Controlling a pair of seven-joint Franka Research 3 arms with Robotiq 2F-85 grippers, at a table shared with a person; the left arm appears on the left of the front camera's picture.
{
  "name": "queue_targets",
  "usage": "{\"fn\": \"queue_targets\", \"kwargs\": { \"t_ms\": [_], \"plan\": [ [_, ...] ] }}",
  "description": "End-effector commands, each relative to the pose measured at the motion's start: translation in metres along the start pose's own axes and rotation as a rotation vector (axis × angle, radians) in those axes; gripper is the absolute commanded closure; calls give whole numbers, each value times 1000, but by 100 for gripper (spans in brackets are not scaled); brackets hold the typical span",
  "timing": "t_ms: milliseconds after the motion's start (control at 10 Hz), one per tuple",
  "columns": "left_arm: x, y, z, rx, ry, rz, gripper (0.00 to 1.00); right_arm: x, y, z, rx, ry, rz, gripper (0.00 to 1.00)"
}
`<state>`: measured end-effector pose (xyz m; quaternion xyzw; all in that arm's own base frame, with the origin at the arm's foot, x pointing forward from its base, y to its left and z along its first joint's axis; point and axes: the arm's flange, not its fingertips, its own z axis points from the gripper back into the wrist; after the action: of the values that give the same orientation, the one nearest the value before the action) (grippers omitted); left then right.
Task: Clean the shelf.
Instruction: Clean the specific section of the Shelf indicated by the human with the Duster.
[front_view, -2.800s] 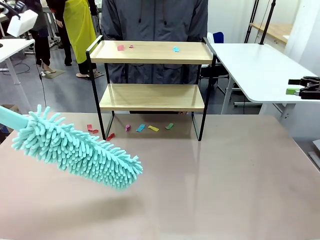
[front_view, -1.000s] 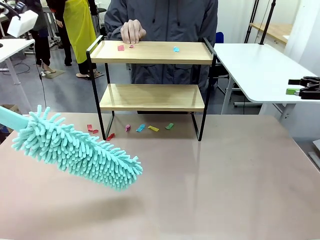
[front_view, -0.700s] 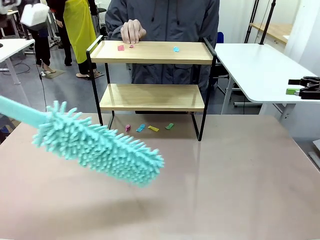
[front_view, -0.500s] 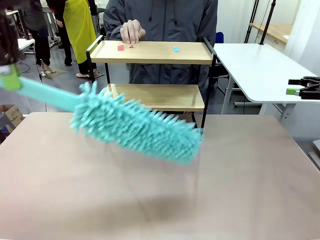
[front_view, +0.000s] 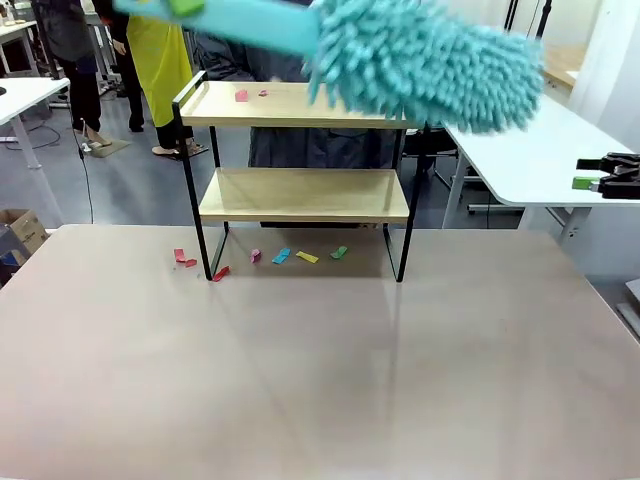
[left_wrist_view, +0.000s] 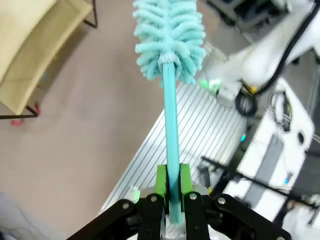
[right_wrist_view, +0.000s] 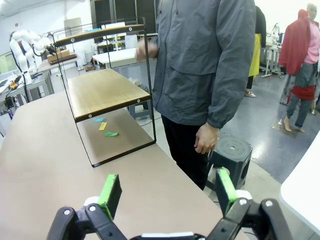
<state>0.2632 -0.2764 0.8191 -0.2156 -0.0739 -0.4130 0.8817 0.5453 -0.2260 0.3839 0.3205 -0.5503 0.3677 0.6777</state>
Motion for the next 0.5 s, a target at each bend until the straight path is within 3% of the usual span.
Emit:
{"fn": "queue_targets", "kwargs": {
  "t_ms": [0,400],
  "plan": [
    [34,-23,3,108,-44,171,87,3,1,-2,2,-3,5,0],
    [102,-63,-38,370,-252,449,87,3,1,-2,2,-3,5,0]
  ]
}}
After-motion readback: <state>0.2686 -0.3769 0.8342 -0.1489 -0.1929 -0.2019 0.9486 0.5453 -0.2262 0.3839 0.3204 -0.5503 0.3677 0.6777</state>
